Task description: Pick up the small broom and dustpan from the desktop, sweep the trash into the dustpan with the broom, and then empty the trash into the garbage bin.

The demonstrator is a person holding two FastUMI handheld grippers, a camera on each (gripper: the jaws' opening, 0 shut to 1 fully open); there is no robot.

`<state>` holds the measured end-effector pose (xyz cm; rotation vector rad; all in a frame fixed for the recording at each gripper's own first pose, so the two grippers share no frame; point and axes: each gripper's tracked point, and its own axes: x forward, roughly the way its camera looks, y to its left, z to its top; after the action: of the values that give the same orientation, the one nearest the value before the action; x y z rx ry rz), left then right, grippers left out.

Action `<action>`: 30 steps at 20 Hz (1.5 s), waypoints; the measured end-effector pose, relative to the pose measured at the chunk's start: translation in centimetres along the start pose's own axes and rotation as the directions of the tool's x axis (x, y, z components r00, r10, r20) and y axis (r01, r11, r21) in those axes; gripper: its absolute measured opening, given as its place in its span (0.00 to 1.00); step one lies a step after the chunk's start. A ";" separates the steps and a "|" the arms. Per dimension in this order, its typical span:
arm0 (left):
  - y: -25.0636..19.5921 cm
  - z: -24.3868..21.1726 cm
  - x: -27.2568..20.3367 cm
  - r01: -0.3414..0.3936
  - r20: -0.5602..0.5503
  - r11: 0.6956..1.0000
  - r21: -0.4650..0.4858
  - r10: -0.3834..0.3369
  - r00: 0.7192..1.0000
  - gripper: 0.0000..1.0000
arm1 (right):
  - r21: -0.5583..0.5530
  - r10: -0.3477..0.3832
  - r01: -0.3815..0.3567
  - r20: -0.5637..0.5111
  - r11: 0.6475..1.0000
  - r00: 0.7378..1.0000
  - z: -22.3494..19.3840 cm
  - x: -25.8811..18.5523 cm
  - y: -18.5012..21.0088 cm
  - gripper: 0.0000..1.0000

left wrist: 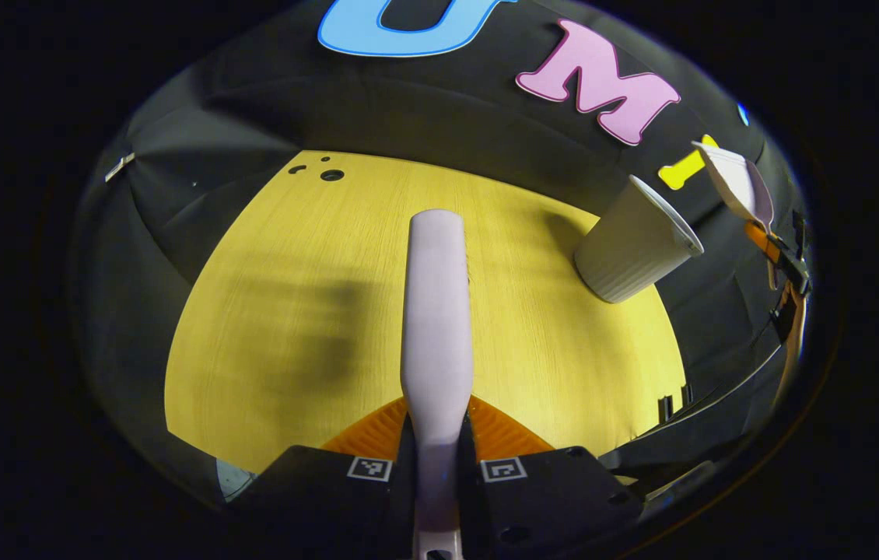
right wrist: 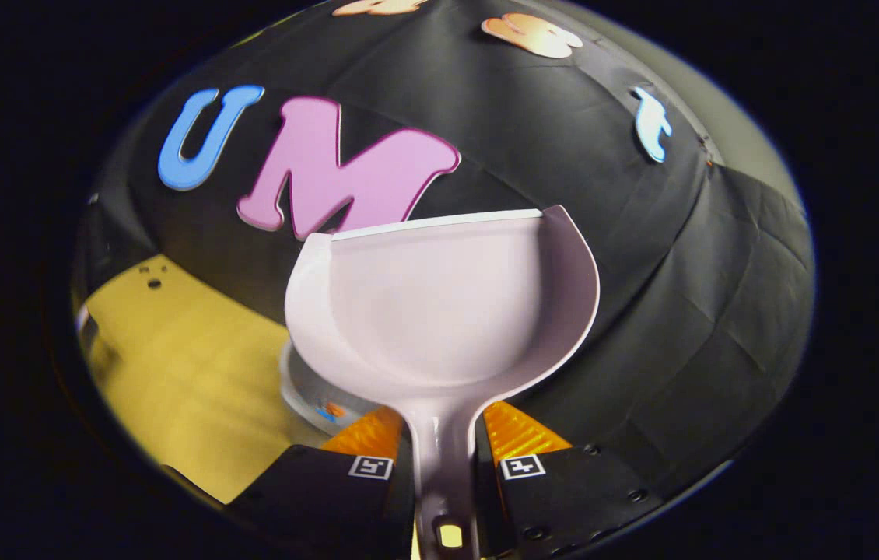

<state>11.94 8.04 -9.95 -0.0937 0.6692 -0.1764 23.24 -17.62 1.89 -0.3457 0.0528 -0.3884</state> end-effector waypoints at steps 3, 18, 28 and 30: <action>0.2 -0.7 0.1 0.001 0.005 0.999 0.042 -0.001 1.000 0.28 | 0.099 0.019 -0.019 -0.002 0.995 1.000 0.6 0.0 -0.1 0.35; 0.8 -6.7 1.2 0.060 -0.043 0.995 0.074 -0.057 0.997 0.27 | 0.391 0.278 -0.165 -0.251 0.905 0.927 -4.8 -4.7 5.0 0.35; 2.6 -7.2 6.7 -0.065 -0.097 0.971 0.228 0.089 0.991 0.27 | 0.373 0.433 -0.266 -0.492 0.889 0.756 -18.0 -8.0 15.3 0.32; 2.9 -7.4 8.0 -0.083 -0.119 0.967 0.240 0.114 0.986 0.27 | 0.368 0.445 -0.275 -0.537 0.888 0.717 -20.7 -7.4 17.1 0.35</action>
<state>13.85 9.14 -21.00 0.1797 0.7784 -0.1655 20.19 -6.59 -23.56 0.0764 0.6987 -0.0913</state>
